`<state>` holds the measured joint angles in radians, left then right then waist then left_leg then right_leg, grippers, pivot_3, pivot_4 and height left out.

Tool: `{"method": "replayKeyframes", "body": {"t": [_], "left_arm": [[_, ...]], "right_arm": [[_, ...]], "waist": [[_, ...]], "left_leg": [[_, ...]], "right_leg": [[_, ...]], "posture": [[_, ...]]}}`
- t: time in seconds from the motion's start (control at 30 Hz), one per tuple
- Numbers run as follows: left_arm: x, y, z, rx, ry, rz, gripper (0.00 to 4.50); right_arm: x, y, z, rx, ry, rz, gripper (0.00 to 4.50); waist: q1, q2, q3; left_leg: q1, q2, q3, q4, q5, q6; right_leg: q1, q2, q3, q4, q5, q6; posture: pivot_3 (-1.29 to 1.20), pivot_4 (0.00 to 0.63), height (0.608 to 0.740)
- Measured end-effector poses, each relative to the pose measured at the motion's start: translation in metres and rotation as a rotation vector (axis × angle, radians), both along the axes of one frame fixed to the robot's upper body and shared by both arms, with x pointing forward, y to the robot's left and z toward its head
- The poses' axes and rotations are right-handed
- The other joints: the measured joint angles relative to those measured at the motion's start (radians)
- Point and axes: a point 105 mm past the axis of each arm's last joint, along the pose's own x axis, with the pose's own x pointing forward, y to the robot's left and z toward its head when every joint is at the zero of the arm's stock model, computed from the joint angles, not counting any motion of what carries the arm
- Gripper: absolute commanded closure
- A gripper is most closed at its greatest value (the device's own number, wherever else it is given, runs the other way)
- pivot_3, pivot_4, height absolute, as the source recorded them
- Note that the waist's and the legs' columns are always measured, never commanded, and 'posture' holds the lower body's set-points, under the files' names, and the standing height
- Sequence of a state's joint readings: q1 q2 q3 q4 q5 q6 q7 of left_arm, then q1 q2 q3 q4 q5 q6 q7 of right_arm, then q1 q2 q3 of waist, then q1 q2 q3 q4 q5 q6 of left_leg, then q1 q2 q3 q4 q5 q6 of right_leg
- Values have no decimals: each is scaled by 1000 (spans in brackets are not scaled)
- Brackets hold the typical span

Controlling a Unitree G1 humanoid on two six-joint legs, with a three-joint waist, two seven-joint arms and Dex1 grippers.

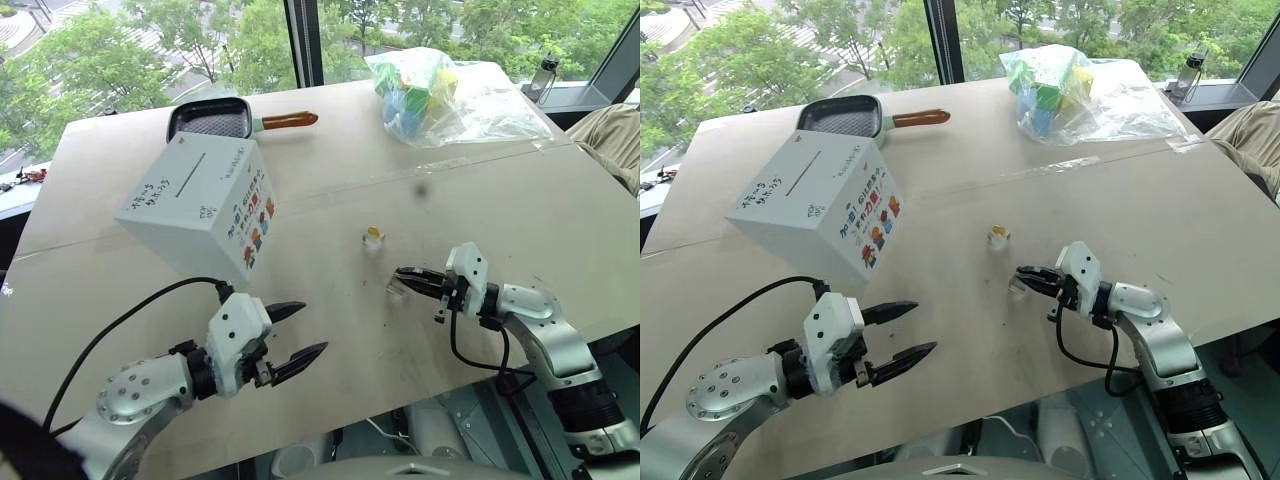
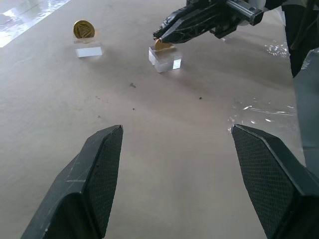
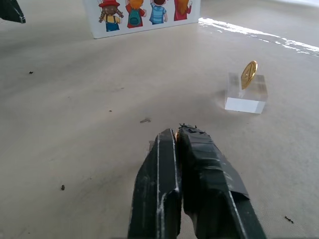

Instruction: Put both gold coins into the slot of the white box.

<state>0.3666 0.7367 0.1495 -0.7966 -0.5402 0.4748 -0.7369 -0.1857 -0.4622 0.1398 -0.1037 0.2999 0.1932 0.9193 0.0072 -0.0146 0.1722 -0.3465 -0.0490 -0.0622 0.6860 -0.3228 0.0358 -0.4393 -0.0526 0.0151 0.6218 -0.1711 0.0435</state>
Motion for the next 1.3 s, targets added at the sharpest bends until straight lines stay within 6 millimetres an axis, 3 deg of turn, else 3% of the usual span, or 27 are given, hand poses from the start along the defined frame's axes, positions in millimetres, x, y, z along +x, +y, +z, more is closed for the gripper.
{"method": "replayKeyframes", "body": {"t": [0.13,0.27,0.4,0.6,0.7,0.8,0.9,1.3], "left_arm": [[14,-5,26,-169,-39,55,958],[18,-12,35,-303,0,75,958],[27,-24,59,-579,38,88,958],[44,-32,85,-973,153,56,958],[51,-31,91,-1092,190,28,958],[55,-31,95,-1144,206,-2,1810],[55,-36,102,-1172,205,-52,3127],[53,-46,102,-1178,242,-99,3127]], "right_arm": [[0,1,4,52,44,-5,4483],[6,4,24,196,96,-36,4483],[11,14,66,442,191,-20,4483],[2,35,123,767,356,125,4483],[-7,42,137,839,431,217,4483],[-11,46,144,869,471,264,4500],[-16,50,150,900,508,313,4500],[-23,60,146,870,565,347,4500]], "waist": [[2,0,0],[-3,0,0],[-4,0,0],[-5,0,0],[-8,0,0],[-14,0,0],[-18,0,0],[-21,0,0]], "left_leg": [[0,0,0,0,2,-3],[0,0,0,0,2,-3],[0,0,-1,0,2,-3],[-1,-1,-2,0,2,-3],[-1,-1,-2,0,2,-3],[-2,-2,-2,0,2,-3],[-2,-2,-1,0,2,-3],[-2,-2,-1,0,2,-3]], "right_leg": [[0,-1,0,0,1,1],[0,-1,0,0,1,1],[0,-1,0,0,1,1],[-1,-1,0,0,1,1],[-1,0,-1,0,1,1],[-1,1,0,0,1,1],[-1,1,0,0,1,1],[-2,3,0,0,1,1]], "posture": [[0,150,721],[0,150,721],[0,150,721],[0,150,721],[0,150,721],[0,150,721],[0,150,721],[0,150,721]]}}
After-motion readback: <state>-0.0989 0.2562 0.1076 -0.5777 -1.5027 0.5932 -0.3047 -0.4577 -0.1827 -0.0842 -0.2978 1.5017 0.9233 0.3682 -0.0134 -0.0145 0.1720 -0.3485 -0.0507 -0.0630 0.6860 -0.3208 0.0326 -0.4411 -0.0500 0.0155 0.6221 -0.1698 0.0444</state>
